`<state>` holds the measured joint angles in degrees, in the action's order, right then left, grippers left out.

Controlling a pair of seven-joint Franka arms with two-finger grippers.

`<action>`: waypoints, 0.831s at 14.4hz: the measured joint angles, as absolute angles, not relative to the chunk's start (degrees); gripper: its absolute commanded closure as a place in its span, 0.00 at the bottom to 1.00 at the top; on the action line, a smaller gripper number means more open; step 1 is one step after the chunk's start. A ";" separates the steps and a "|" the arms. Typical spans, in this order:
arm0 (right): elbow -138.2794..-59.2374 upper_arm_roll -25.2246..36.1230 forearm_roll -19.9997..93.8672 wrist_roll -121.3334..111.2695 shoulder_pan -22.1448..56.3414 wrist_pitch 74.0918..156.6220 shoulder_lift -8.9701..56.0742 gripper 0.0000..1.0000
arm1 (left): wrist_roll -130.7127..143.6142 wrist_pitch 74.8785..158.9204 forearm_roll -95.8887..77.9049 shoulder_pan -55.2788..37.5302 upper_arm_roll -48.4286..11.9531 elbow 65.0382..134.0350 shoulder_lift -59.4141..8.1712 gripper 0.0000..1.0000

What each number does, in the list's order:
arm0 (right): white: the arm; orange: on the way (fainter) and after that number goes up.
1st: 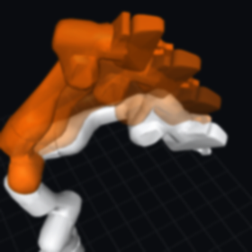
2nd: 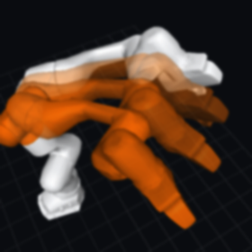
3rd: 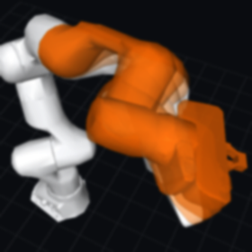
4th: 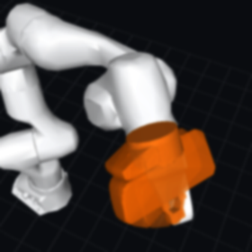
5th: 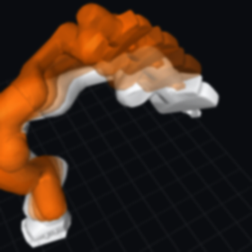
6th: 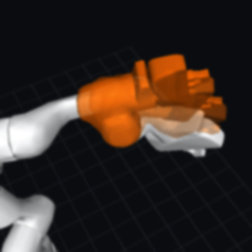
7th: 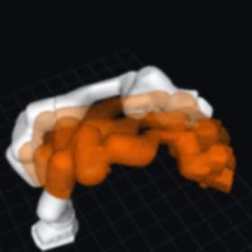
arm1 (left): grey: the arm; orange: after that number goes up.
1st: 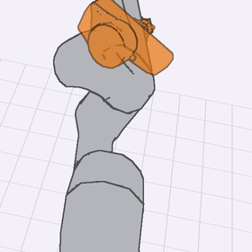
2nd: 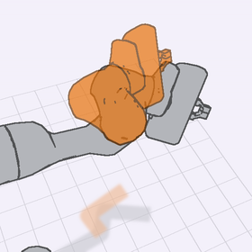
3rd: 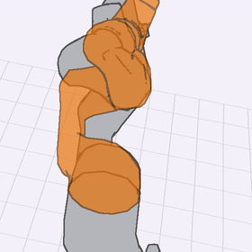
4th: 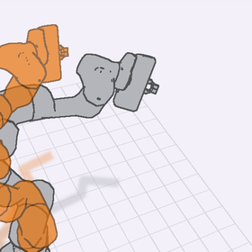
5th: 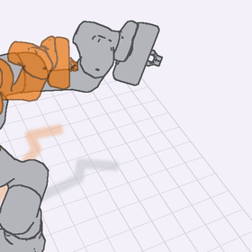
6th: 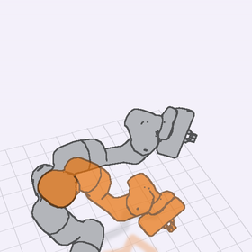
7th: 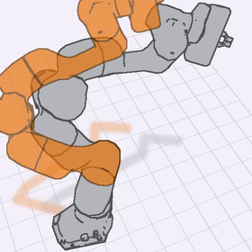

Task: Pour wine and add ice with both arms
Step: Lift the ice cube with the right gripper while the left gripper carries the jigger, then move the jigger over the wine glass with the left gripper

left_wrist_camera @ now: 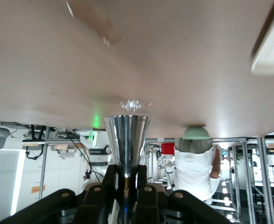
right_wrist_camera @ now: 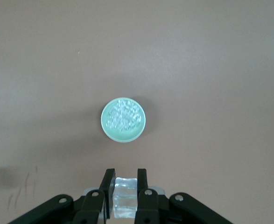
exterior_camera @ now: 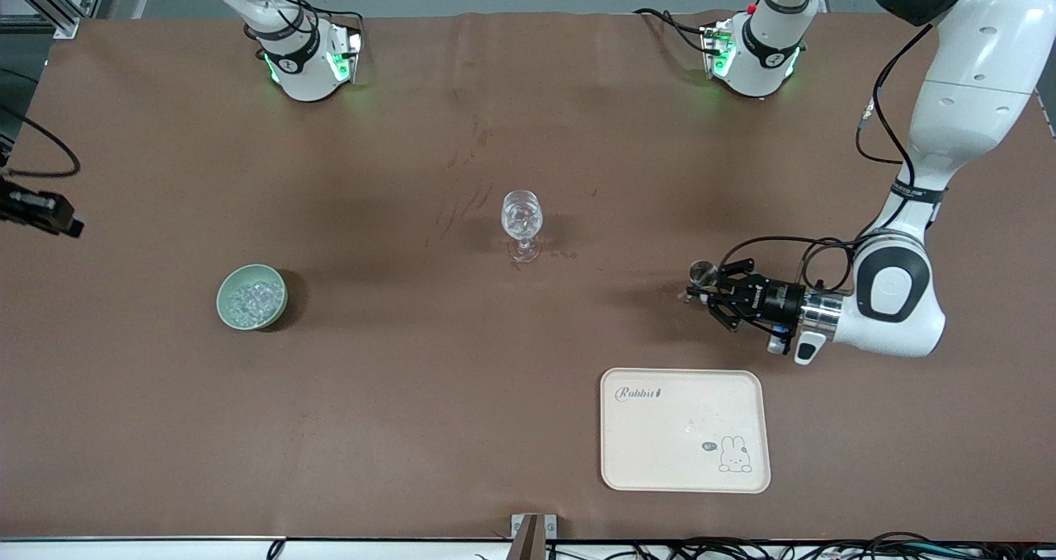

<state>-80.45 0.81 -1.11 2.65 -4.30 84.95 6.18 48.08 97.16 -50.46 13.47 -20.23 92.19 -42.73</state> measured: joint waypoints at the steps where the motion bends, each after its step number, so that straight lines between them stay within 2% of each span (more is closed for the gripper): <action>1: -80.45 0.82 -1.11 2.31 -4.44 83.23 4.73 0.99 | 49.71 97.32 -50.45 12.79 -21.19 92.21 -41.81 0.99; 3: -80.84 0.81 -1.11 1.78 -4.59 81.72 2.40 0.99 | 53.71 99.06 -50.44 9.84 -21.94 92.42 -39.46 0.99; 6: -84.53 0.77 -1.11 1.68 -4.62 84.15 0.25 0.99 | 60.18 102.94 -50.21 3.55 -22.11 93.94 -34.49 0.99; 12: -85.40 0.73 -1.11 1.66 -4.64 85.28 0.14 0.99 | 78.19 110.34 -40.37 -7.90 -22.14 96.08 -26.95 0.99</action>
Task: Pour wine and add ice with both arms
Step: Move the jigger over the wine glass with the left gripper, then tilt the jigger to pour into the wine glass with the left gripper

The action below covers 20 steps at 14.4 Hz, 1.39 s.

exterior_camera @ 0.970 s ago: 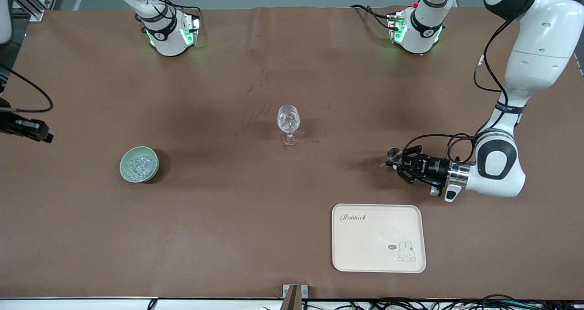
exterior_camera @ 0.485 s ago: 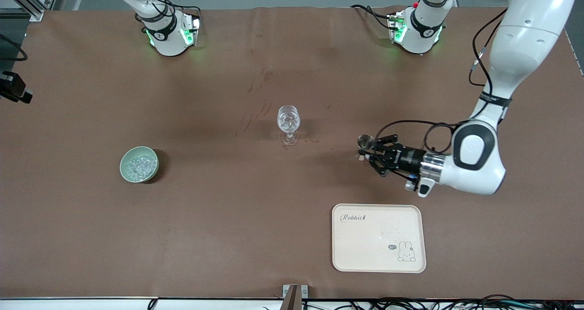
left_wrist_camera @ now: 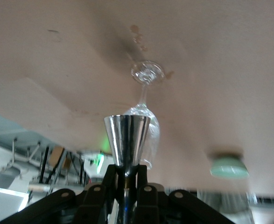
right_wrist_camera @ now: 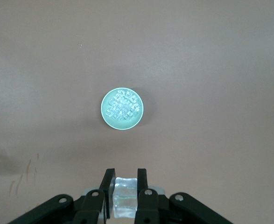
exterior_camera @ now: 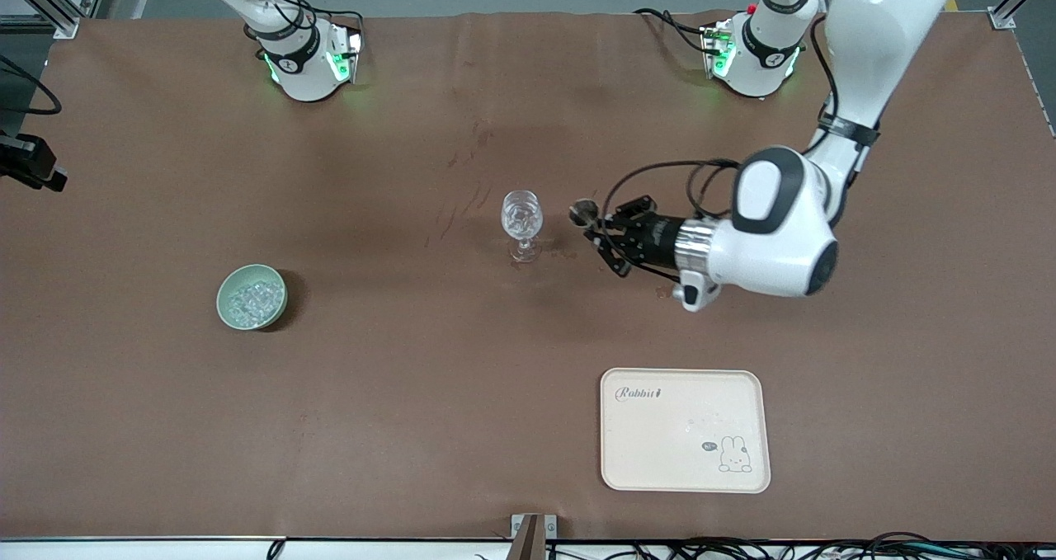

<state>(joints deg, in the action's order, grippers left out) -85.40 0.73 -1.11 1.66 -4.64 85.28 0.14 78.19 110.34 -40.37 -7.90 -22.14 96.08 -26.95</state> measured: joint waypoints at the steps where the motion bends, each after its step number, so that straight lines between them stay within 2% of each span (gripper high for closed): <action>1: -85.40 0.73 -1.11 1.66 -4.67 85.28 0.14 0.99 | 81.82 111.15 -37.72 -9.88 -22.15 96.07 -26.58 0.99; 6: -85.40 0.77 -1.11 1.64 -4.84 85.28 0.14 1.00 | 97.26 115.37 -29.55 -15.33 -22.13 95.07 -26.20 0.99; 20: -85.41 1.41 -0.13 1.56 -4.87 85.29 0.14 0.99 | 116.56 115.56 -8.38 -23.61 -22.11 93.50 -26.22 0.99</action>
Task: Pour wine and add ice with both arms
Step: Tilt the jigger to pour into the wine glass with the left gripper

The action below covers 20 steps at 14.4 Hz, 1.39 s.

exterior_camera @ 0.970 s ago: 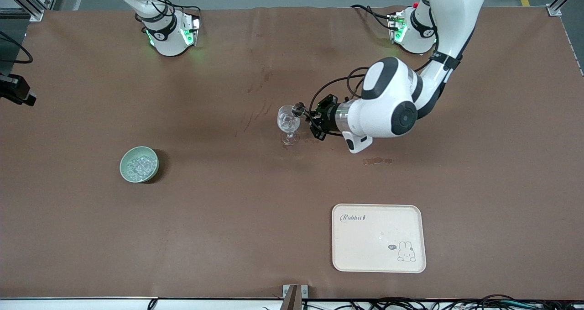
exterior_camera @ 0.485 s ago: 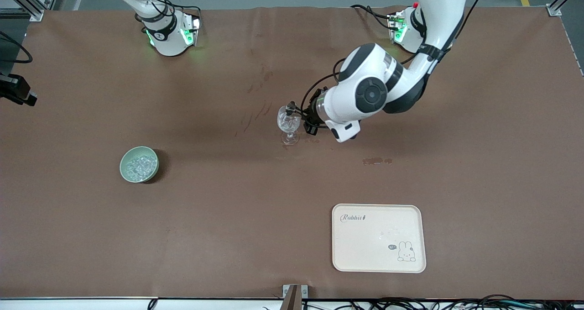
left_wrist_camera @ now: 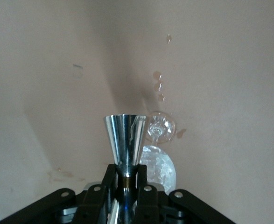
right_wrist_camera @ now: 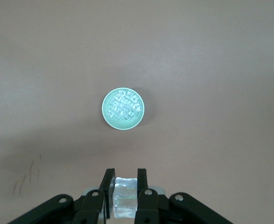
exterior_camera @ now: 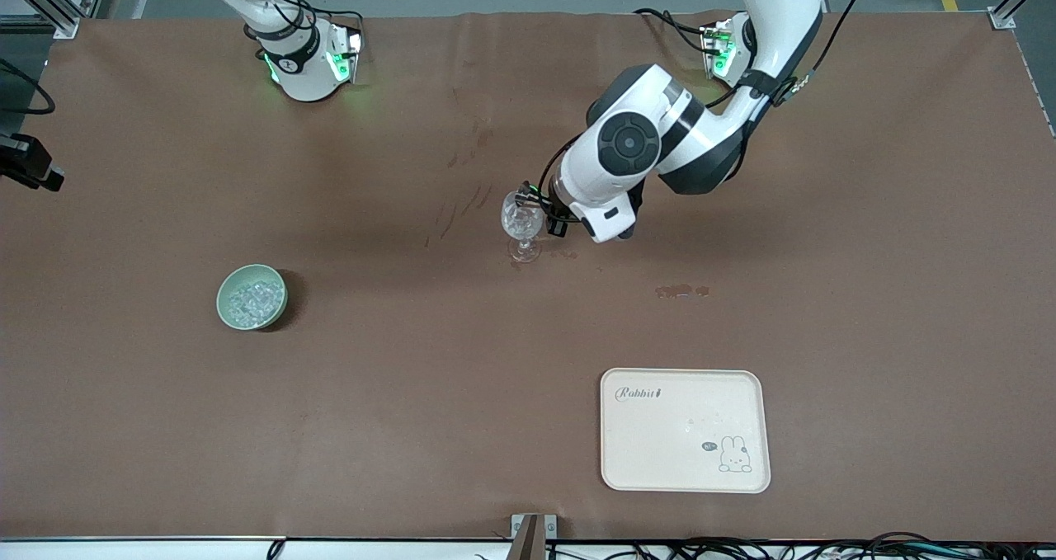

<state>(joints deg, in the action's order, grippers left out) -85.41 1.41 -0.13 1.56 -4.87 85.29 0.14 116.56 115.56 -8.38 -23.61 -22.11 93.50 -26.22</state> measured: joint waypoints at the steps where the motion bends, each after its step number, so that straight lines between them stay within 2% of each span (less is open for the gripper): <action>1: -85.41 1.41 -0.13 1.56 -4.87 85.29 0.14 0.99 | 117.28 115.56 -7.61 -23.86 -22.11 93.49 -26.22 0.99; 10: -85.42 1.41 -0.09 1.55 -4.87 85.29 0.14 0.99 | 117.04 115.56 -7.74 -24.02 -21.90 93.05 -26.75 0.99; 13: -85.42 1.41 -0.09 1.55 -4.87 85.29 0.14 0.99 | 110.81 115.56 -16.17 -23.12 -21.59 92.69 -27.16 0.99; 20: -85.46 -0.16 0.56 2.16 -3.73 84.43 0.14 0.99 | 95.62 113.14 -35.69 -11.25 -21.29 90.79 -27.69 0.99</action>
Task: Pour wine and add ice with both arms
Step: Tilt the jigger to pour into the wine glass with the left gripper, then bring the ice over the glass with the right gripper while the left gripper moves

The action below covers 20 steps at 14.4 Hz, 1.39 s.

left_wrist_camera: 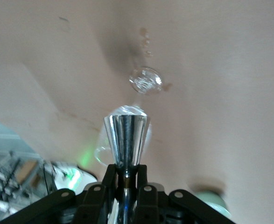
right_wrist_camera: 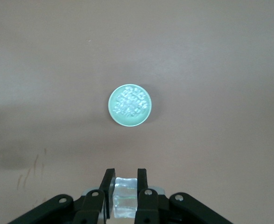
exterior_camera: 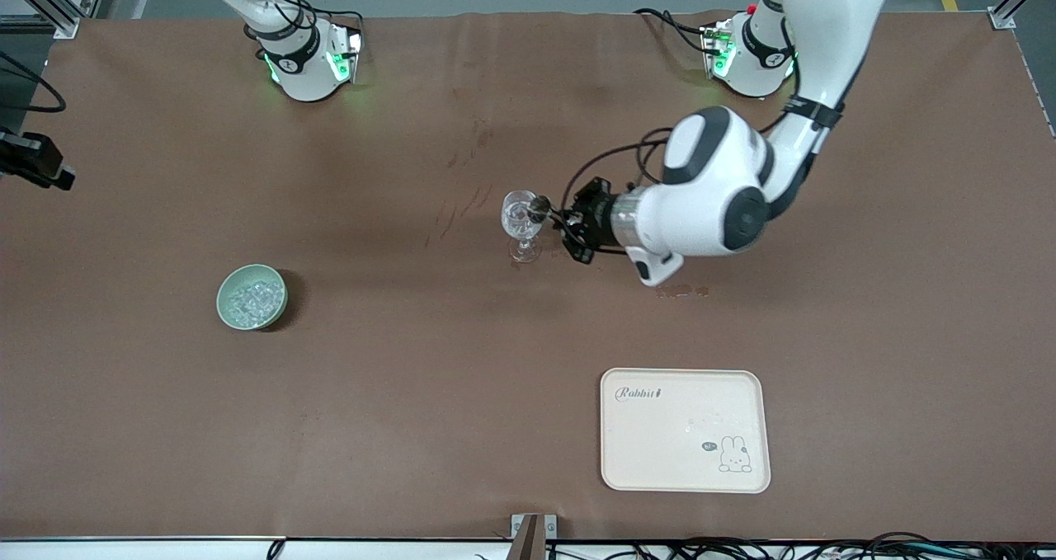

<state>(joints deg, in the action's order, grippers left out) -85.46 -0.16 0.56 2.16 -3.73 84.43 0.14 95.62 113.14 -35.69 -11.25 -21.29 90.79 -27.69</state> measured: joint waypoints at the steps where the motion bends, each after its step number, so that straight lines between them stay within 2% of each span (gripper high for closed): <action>1: -85.46 -1.50 1.11 3.77 -3.28 84.38 0.14 1.00 | 94.63 113.00 -37.76 -9.04 -21.25 89.72 -28.38 0.99; 4: -85.52 -8.20 3.30 13.64 -2.38 84.51 0.14 0.99 | 93.46 112.75 -40.50 -3.16 -21.14 85.41 -32.51 0.99; 7: -86.46 -19.09 3.51 28.93 -1.64 87.93 0.88 1.00 | 90.37 112.76 -45.47 2.52 -21.06 80.73 -38.74 0.99; 11: -88.05 -30.80 2.92 46.75 -0.20 95.88 6.65 1.00 | 73.69 112.80 -57.55 8.44 -20.59 79.03 -46.30 0.99; 20: -88.05 -32.42 -6.00 68.07 13.77 107.18 22.88 0.99 | 61.41 117.11 -72.53 11.71 -19.01 73.30 -60.00 0.99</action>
